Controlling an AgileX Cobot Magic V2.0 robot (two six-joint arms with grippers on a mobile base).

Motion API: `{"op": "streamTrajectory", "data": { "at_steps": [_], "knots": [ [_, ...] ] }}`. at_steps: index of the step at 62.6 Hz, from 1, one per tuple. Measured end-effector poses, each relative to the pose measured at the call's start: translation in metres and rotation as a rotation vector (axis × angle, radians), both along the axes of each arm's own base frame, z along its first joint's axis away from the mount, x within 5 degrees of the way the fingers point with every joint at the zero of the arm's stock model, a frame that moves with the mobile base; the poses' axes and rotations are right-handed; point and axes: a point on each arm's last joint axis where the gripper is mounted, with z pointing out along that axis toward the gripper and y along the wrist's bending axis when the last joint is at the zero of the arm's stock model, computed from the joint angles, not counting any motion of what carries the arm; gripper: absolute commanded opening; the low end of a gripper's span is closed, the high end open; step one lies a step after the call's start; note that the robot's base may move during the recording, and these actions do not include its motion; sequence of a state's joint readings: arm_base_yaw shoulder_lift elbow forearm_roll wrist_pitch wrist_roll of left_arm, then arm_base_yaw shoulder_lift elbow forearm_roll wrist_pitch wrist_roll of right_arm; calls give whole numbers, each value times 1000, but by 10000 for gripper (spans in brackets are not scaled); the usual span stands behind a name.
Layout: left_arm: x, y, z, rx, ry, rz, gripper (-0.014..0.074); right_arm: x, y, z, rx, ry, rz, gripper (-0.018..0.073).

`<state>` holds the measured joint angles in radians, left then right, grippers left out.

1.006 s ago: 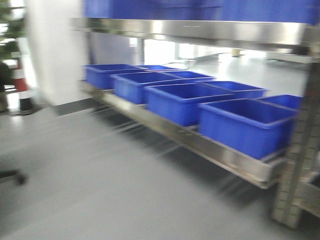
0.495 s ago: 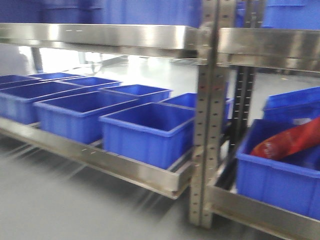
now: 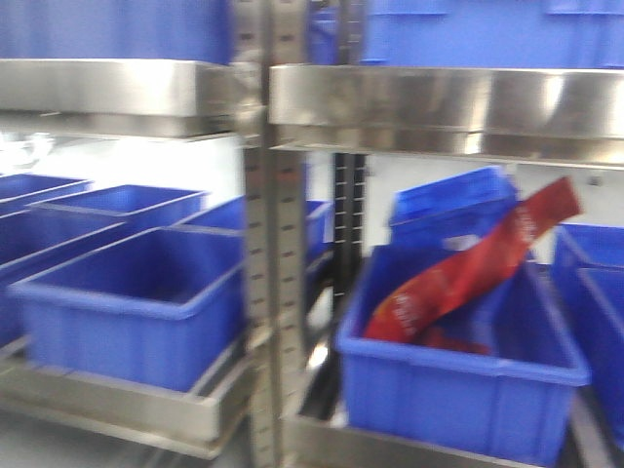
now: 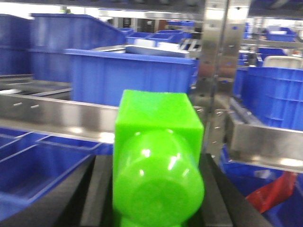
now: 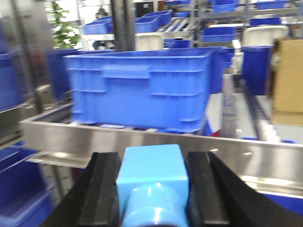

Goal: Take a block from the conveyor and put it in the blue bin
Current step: 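Approach the shelf and stop in front of the blue bins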

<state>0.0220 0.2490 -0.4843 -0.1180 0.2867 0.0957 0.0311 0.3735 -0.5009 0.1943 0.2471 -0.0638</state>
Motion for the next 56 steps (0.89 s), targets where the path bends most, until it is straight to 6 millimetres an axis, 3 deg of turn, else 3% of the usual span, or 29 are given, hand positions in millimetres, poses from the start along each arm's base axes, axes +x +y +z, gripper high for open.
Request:
{"op": "streamTrajectory", "data": {
  "at_steps": [56],
  "knots": [
    [0,0,0,0,0,0,-111,0,0,0,0,0,0,-154]
  ]
}}
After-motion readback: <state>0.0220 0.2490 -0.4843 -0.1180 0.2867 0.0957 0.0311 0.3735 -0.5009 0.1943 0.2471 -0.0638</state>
